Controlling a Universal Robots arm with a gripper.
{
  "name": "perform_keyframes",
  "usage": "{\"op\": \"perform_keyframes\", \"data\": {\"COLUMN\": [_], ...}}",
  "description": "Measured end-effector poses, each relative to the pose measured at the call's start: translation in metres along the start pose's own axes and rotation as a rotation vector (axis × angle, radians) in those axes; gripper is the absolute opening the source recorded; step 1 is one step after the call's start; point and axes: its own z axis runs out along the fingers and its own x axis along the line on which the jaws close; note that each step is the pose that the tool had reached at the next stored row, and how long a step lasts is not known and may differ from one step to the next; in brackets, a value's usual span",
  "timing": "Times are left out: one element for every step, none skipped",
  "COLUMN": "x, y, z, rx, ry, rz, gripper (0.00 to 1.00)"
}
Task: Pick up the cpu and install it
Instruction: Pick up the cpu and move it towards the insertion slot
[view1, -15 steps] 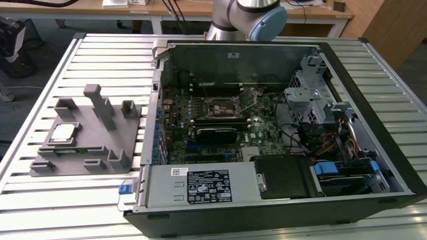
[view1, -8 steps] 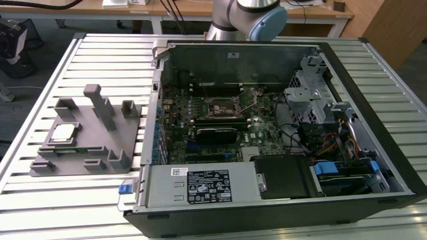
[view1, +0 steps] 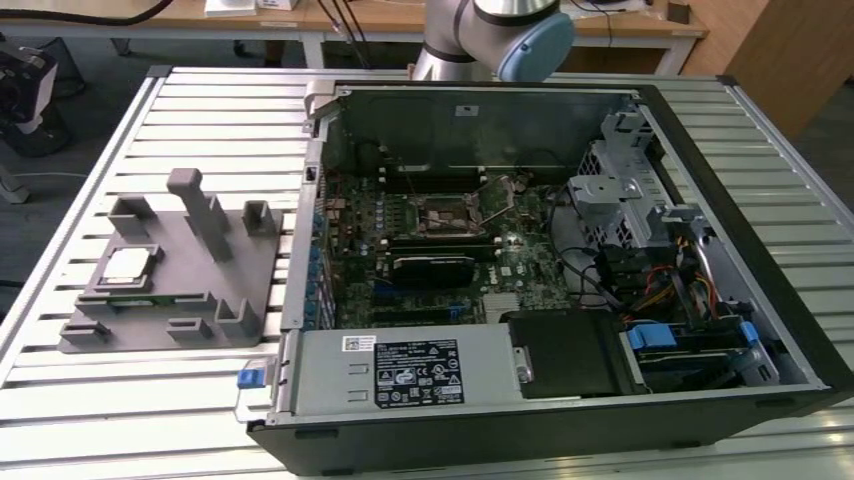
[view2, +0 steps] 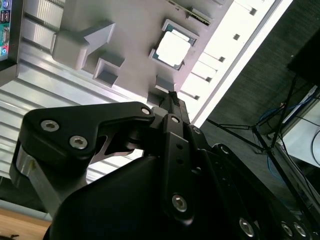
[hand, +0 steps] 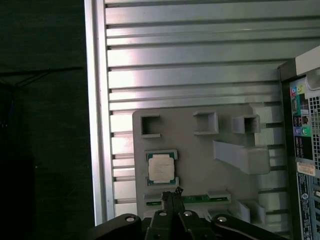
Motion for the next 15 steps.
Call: {"op": "perform_keyframes", "data": {"x": [0.0, 0.0, 0.0001, 0.0001, 0.0001, 0.0001, 0.0001, 0.0002, 0.0002, 0.0002, 0.0002, 0.0002, 0.0002, 0.0002, 0.0002], "y": [-0.0004, -0.0009, -0.0013, -0.0015, -0.0017, -0.002, -0.0021, -0.0022, -0.0022, -0.0023, -0.0025, -0.0026, -0.0027, -0.0028, -0.003], "z": [0.0009, 0.002, 0.0033, 0.0046, 0.0059, 0.0072, 0.0083, 0.0092, 0.0101, 0.011, 0.0116, 0.0119, 0.0124, 0.013, 0.0135], "rx": [0.0, 0.0, 0.0, 0.0, 0.0, 0.0, 0.0, 0.0, 0.0, 0.0, 0.0, 0.0002, 0.0001, 0.0, 0.0], "ry": [0.0001, 0.0001, 0.0001, 0.0, 0.0001, 0.0001, 0.0001, 0.0001, 0.0, 0.0001, 0.0001, 0.0003, 0.0002, 0.0001, 0.0], "rz": [0.0, 0.0, 0.0, 0.0, 0.0, 0.0, 0.0, 0.0, 0.0, 0.0, 0.0, 0.0, 0.0, 0.0, 0.0], "gripper": [0.11, 0.11, 0.11, 0.11, 0.11, 0.11, 0.11, 0.11, 0.11, 0.11, 0.11, 0.11, 0.11, 0.11, 0.11]}}
